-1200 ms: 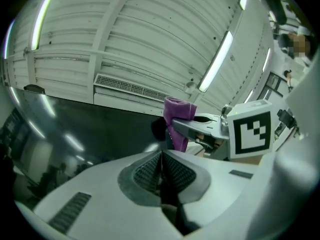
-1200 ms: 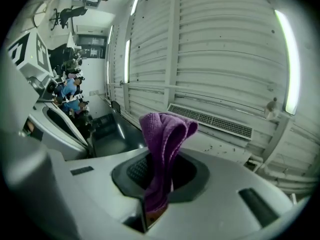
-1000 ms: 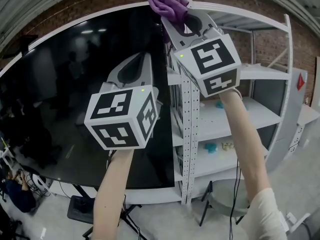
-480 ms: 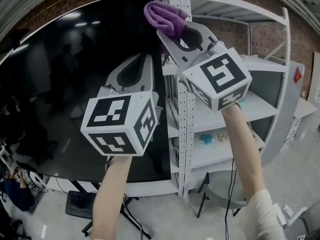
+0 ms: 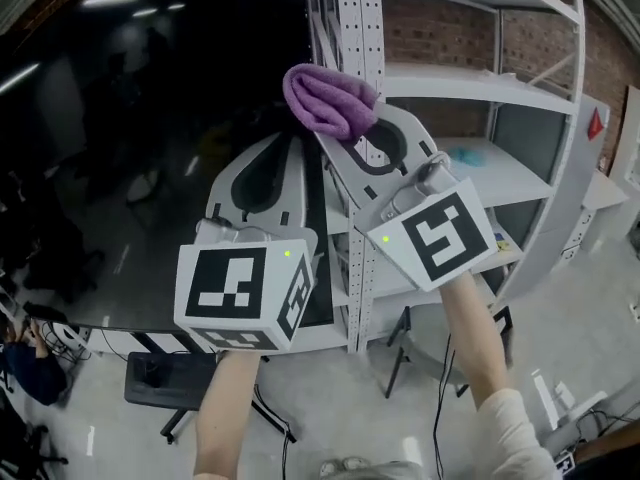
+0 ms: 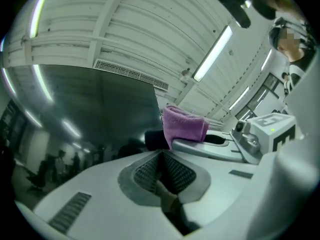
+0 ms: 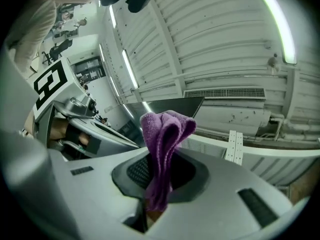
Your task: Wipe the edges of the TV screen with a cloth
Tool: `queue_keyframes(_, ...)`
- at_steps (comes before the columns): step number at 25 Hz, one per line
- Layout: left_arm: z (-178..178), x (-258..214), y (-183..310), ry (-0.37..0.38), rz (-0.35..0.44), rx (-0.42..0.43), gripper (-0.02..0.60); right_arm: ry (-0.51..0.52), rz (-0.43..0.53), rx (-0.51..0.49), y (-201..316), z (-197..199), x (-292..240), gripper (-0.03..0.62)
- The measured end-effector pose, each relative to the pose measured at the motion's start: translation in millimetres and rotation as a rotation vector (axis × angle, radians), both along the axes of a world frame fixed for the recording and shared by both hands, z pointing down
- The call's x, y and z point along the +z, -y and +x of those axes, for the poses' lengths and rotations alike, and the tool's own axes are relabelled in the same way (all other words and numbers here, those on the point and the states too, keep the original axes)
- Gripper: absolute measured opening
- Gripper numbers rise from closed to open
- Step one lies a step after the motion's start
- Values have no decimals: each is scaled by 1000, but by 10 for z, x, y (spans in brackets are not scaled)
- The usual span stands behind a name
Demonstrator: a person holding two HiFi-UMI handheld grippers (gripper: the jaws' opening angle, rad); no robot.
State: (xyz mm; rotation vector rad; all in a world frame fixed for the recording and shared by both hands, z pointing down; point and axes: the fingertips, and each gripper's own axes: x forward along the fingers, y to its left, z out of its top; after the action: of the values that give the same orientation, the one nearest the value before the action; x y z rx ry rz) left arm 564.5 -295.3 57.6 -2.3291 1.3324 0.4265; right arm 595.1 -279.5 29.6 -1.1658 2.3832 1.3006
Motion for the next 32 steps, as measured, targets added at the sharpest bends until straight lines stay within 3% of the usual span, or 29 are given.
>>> queue_keyframes(7,-179,781,-31,45,-31,-95,21,34,-99,-31,34,-40,912,49)
queue_keyframes(10,-193,1116,-64,4,-36,-113,21,0,-157,48,99,-14,1495,49)
queue_keyframes(12,-221,1483,-45,-12,-92,-126,21,-75,-236,118,176,5,1971,49)
queue_keyframes(17,-370,2399,40,-39,-182,-183,21,-31,-365,81,249,-23,2717,49)
queue_keyframes(21,-358,3075,76,16,-280,-203,21,-60,-453,109,293,-23,3258,49)
queue_keyframes(27,-254,3695,82,72,-369,-203,21,-34,-584,118,372,-10,4023,49)
queue_keyframes(32,-276,3970,136,66,-432,-213,21,-45,-676,112,406,-26,4396,49)
